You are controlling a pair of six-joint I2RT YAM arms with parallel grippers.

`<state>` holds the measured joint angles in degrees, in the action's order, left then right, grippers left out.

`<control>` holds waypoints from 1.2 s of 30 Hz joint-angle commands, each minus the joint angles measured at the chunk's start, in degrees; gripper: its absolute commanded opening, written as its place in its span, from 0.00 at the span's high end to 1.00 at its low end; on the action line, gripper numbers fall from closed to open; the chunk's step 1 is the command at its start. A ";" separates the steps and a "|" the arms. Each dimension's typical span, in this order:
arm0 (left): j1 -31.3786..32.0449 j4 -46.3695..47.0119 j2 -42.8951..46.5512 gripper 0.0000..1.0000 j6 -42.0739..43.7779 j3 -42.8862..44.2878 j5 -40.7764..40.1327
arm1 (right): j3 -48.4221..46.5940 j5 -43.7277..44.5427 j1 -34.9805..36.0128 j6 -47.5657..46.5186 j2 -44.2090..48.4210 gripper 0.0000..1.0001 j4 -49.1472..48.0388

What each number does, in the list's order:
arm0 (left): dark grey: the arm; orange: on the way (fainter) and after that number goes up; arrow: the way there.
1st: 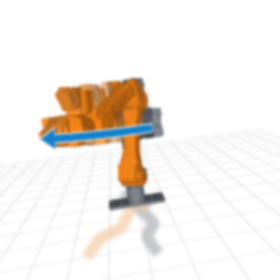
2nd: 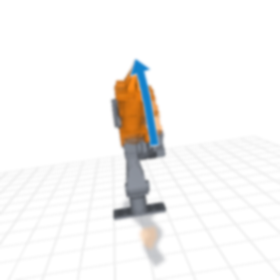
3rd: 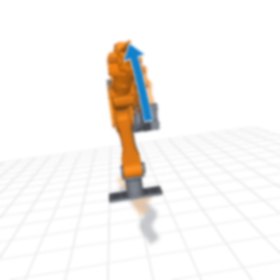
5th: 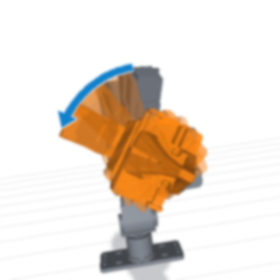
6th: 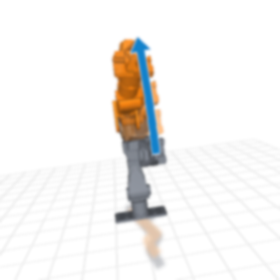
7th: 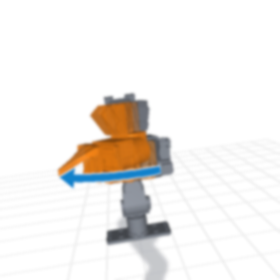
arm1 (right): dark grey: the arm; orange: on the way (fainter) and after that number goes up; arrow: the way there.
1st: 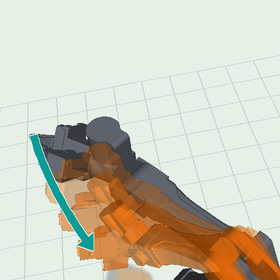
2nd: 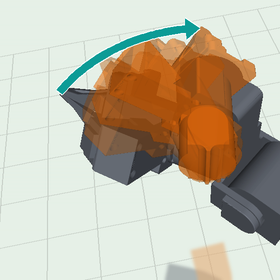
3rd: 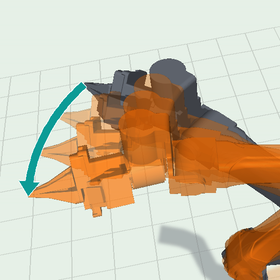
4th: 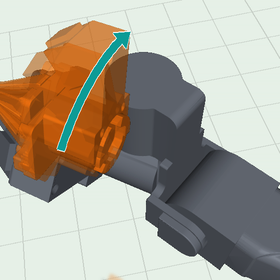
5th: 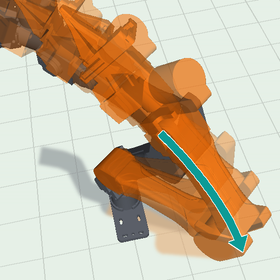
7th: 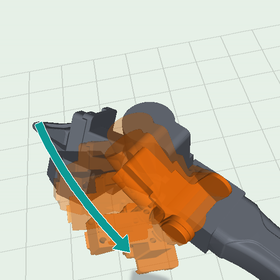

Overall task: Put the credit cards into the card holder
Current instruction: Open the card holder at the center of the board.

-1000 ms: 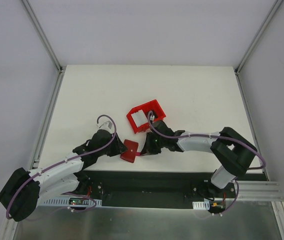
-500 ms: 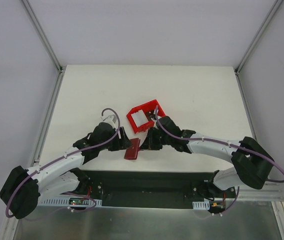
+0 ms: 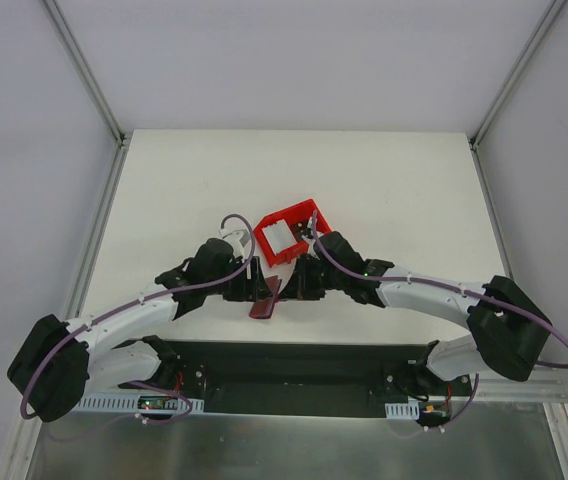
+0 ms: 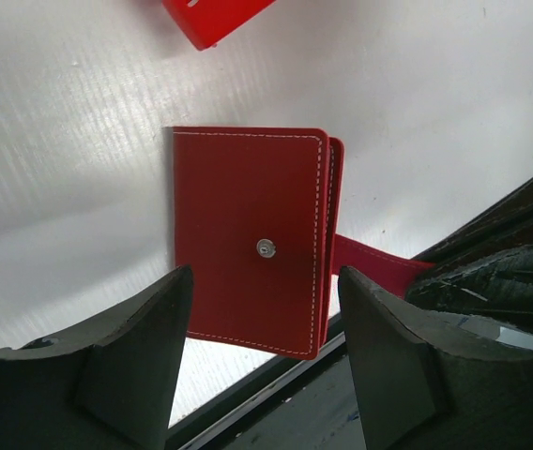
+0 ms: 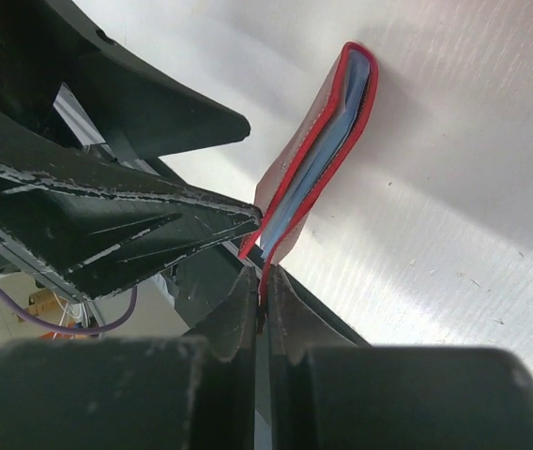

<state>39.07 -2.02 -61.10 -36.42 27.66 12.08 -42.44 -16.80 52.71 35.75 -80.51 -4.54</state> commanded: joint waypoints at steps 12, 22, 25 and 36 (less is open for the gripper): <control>1.18 -0.09 -2.36 0.49 4.43 4.24 1.38 | -2.83 -1.13 0.20 -0.77 2.02 1.00 -1.18; 1.27 -2.28 -1.12 0.65 5.66 5.12 -1.44 | -2.74 -0.43 0.20 -1.12 2.46 1.00 0.14; 1.27 -2.64 -0.95 0.69 5.93 5.39 -1.62 | -2.57 -0.43 0.20 -1.12 2.46 1.00 0.23; 1.27 -3.69 0.10 0.92 6.01 5.04 -3.46 | -2.39 -0.25 0.20 -1.21 1.94 0.99 0.40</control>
<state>39.81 -4.27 -62.48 -31.88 31.05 10.24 -43.07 -17.19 52.73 35.29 -80.07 -3.99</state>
